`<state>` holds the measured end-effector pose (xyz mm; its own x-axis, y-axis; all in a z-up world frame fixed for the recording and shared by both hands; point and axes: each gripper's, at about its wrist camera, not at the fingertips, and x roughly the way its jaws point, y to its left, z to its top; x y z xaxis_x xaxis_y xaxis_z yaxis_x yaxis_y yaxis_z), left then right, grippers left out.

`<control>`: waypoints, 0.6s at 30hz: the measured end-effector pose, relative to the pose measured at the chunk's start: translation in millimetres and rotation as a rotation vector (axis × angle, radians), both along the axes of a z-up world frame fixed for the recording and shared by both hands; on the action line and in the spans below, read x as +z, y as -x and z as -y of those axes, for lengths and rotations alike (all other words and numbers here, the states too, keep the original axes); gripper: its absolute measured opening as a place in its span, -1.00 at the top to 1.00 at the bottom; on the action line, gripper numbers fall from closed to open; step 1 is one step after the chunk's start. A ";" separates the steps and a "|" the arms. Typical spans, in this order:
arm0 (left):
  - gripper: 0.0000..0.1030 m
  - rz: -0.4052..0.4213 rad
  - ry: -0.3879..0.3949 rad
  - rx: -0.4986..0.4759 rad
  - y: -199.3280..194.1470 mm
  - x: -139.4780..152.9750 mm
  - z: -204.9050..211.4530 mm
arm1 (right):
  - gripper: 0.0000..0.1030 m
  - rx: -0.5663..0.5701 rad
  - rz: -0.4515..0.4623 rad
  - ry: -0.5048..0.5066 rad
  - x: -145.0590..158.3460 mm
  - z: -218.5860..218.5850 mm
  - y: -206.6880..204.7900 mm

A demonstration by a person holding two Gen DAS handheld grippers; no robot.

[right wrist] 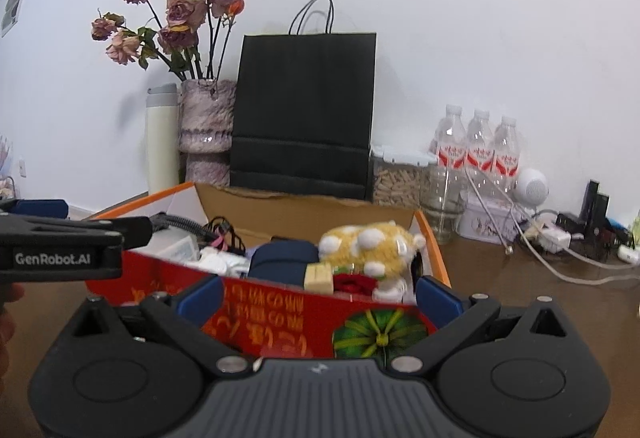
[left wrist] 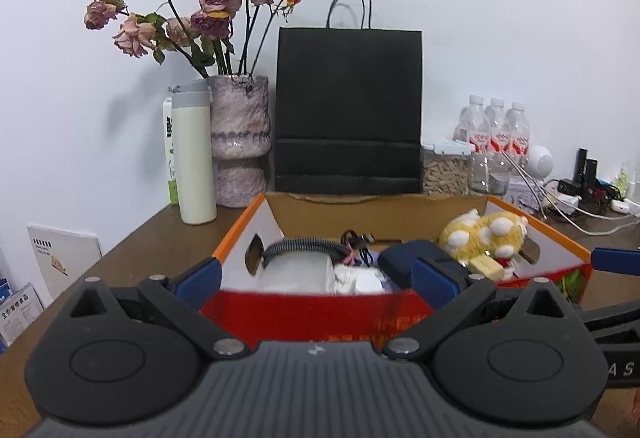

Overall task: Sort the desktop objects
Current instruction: 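Withdraw both grippers from the box toward the plastic bag and caps, then grasp the crinkled clear plastic bag with the left gripper while the right grasps a white cap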

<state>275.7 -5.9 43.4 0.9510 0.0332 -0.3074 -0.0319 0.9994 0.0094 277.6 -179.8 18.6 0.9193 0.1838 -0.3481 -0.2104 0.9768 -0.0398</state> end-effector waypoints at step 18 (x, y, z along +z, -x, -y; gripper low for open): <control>-1.00 -0.150 0.055 -0.036 11.3 -25.0 -15.2 | -0.96 0.038 -0.192 -0.033 -26.7 18.7 7.1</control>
<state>264.3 9.3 18.4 0.8944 -0.0204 -0.4468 0.0011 0.9991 -0.0433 270.6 -198.5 -8.1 0.8286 0.2314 -0.5097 -0.2479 0.9681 0.0366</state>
